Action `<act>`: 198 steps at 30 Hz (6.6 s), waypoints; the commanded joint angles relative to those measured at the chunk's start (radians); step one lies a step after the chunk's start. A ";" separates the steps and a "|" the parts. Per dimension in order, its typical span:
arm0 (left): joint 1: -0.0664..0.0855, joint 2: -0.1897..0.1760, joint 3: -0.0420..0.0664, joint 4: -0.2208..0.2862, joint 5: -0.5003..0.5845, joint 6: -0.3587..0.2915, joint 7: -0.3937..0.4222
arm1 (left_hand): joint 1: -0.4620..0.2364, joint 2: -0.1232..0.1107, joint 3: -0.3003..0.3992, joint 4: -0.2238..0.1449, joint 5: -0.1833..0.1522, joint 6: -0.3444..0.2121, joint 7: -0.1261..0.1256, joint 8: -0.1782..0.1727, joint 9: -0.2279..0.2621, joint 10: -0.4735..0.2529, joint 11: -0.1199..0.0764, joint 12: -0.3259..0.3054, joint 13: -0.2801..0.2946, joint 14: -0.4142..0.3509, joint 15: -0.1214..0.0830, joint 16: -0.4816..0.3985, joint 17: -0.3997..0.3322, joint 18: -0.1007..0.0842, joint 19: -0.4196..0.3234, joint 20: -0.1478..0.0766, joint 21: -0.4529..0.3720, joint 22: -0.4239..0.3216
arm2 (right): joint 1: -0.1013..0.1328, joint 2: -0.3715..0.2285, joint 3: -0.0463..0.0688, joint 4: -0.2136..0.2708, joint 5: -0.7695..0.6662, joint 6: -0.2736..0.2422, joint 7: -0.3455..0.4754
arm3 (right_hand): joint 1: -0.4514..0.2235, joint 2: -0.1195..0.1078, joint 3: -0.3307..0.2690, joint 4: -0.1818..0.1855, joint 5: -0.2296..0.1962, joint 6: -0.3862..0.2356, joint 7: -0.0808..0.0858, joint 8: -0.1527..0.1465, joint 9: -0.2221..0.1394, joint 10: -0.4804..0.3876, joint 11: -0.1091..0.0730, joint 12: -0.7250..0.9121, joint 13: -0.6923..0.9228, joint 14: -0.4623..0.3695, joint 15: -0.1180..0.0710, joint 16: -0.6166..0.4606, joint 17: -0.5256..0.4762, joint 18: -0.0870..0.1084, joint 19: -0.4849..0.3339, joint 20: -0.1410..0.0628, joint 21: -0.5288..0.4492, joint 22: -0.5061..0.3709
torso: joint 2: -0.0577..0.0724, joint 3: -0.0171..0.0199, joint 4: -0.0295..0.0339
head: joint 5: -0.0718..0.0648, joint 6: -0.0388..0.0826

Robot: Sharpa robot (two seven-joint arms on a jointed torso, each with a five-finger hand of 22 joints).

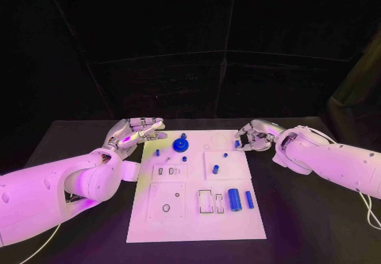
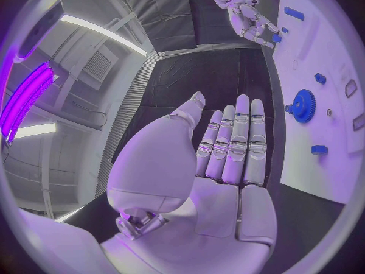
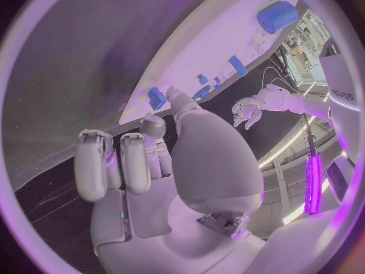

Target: Assemble the parts on the task board

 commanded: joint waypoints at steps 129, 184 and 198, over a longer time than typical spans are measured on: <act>0.016 0.012 0.001 -0.035 -0.005 0.016 -0.004 | 0.005 0.015 0.005 -0.020 0.002 0.009 0.002 -0.009 -0.001 0.008 0.004 -0.010 -0.002 0.005 0.002 -0.011 0.005 0.007 0.013 0.000 -0.008 -0.003 | -0.055 0.346 -0.042 0.182 -0.293 0.028 -0.401 | -0.006 0.099 0.144 -0.091 -0.181 0.180 -0.039 0.038 0.005 0.012 -0.035 -0.039 -0.009 0.059 -0.026 -0.003 0.051 0.003 0.007 -0.029 -0.002 0.087 | -0.018 -0.0126 0.0070 | 0.083 -0.068; 0.016 0.010 0.001 -0.041 -0.005 0.017 -0.007 | 0.005 0.015 0.007 -0.024 0.002 0.008 0.002 -0.012 -0.001 0.008 0.004 -0.013 -0.002 0.007 0.002 -0.014 0.006 0.007 0.015 0.000 -0.009 -0.004 | -0.063 0.324 -0.042 0.222 -0.349 -0.147 -0.411 | -0.086 0.005 0.018 -0.023 -0.140 0.055 -0.012 0.002 -0.004 -0.059 -0.008 -0.162 -0.118 0.048 -0.004 -0.048 0.000 0.015 -0.029 -0.009 -0.035 0.034 | -0.018 -0.0118 0.0068 | 0.076 -0.069; 0.016 0.000 0.001 -0.052 -0.061 0.030 -0.094 | -0.063 0.008 -0.018 -0.012 0.003 0.038 -0.021 -0.012 0.002 0.071 -0.028 -0.003 0.008 0.193 -0.049 0.087 0.080 0.008 0.157 -0.050 0.060 0.026 | -0.058 0.187 -0.031 0.336 -0.225 -0.210 -0.106 | -0.053 0.015 -0.060 0.016 -0.123 0.032 -0.005 0.005 -0.003 -0.077 -0.001 -0.159 -0.126 0.038 0.001 -0.080 -0.037 0.025 -0.060 -0.003 -0.062 -0.011 | -0.024 -0.0106 0.0008 | 0.084 -0.065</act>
